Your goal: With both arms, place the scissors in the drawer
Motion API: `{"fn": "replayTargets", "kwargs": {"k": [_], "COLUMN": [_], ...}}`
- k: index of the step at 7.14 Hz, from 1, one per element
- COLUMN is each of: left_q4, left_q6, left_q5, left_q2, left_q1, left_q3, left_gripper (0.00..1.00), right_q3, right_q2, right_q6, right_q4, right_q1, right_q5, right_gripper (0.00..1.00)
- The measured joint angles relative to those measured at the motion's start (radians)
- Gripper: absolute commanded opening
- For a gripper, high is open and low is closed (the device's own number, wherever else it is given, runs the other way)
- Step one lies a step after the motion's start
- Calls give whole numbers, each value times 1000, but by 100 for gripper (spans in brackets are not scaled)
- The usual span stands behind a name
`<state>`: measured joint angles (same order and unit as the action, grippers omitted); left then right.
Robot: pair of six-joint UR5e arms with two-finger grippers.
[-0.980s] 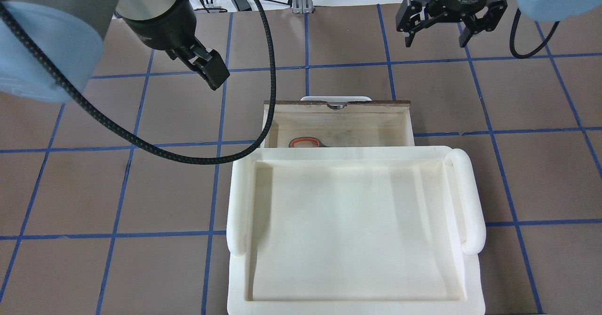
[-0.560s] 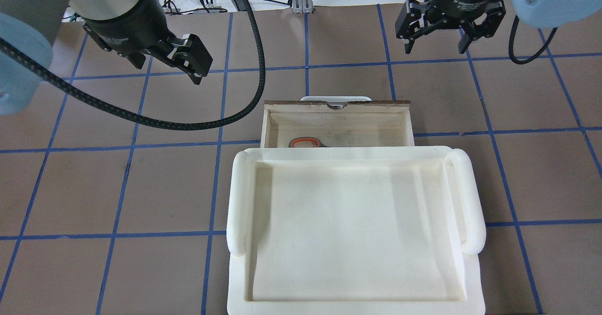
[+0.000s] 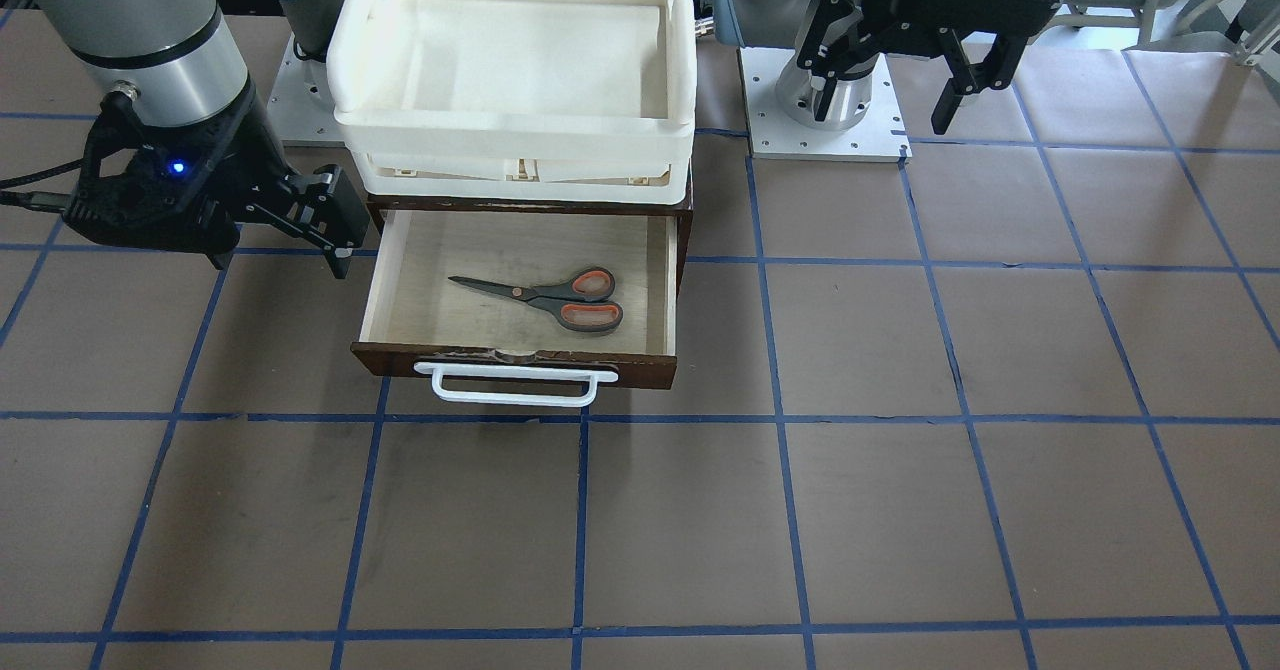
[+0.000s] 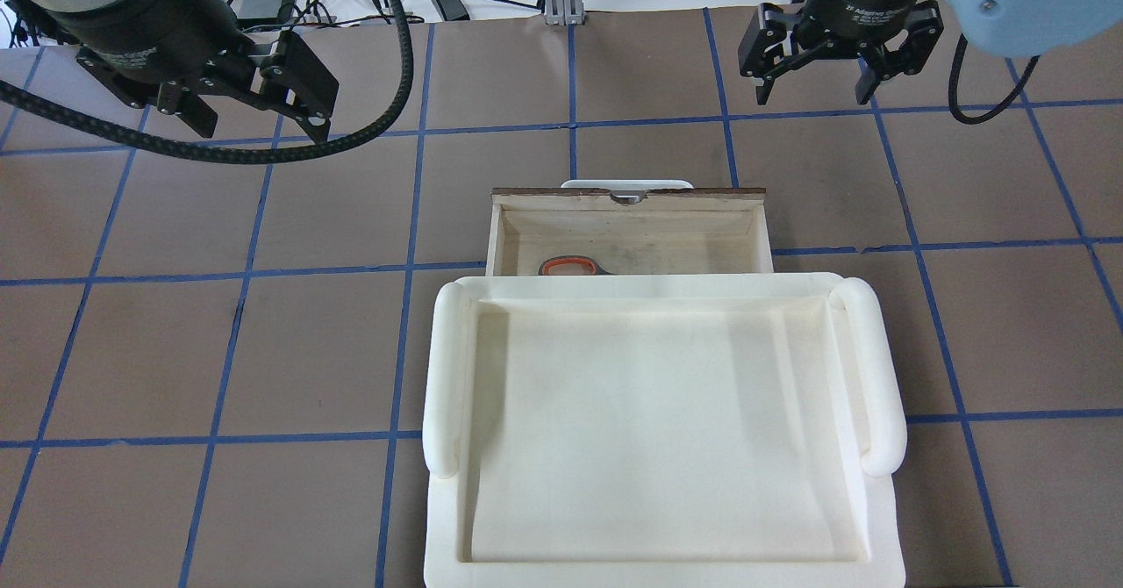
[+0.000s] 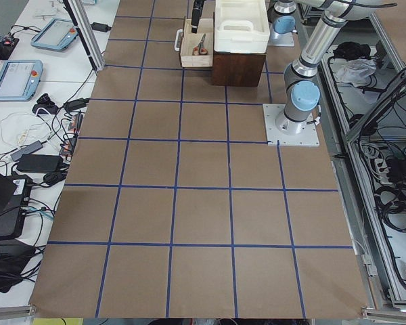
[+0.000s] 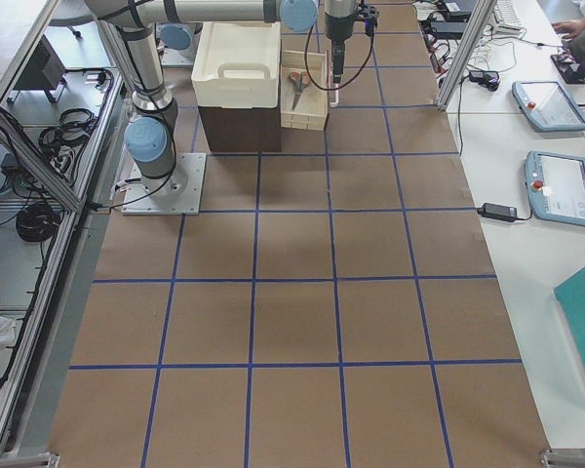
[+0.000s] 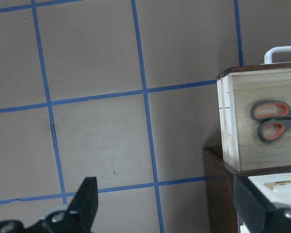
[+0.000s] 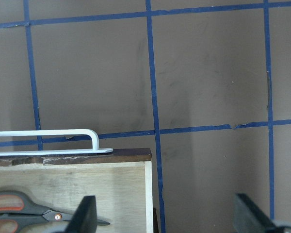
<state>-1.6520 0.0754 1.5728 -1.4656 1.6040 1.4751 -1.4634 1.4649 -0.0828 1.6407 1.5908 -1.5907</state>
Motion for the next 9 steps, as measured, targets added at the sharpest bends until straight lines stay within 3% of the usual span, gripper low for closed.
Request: {"fn": "replayTargets", "kwargs": {"k": [9], "left_q4": [-13], "left_q6": [-5], "left_q5": [1], "left_q2": [13], "left_q1": [1], "left_q3": [10], "left_gripper": [100], "right_q3": [-2], "right_q2": [-5], "right_q6": [1], "right_q4": [1], "right_q1": [2], "right_q5": [-17], "right_gripper": [100]}}
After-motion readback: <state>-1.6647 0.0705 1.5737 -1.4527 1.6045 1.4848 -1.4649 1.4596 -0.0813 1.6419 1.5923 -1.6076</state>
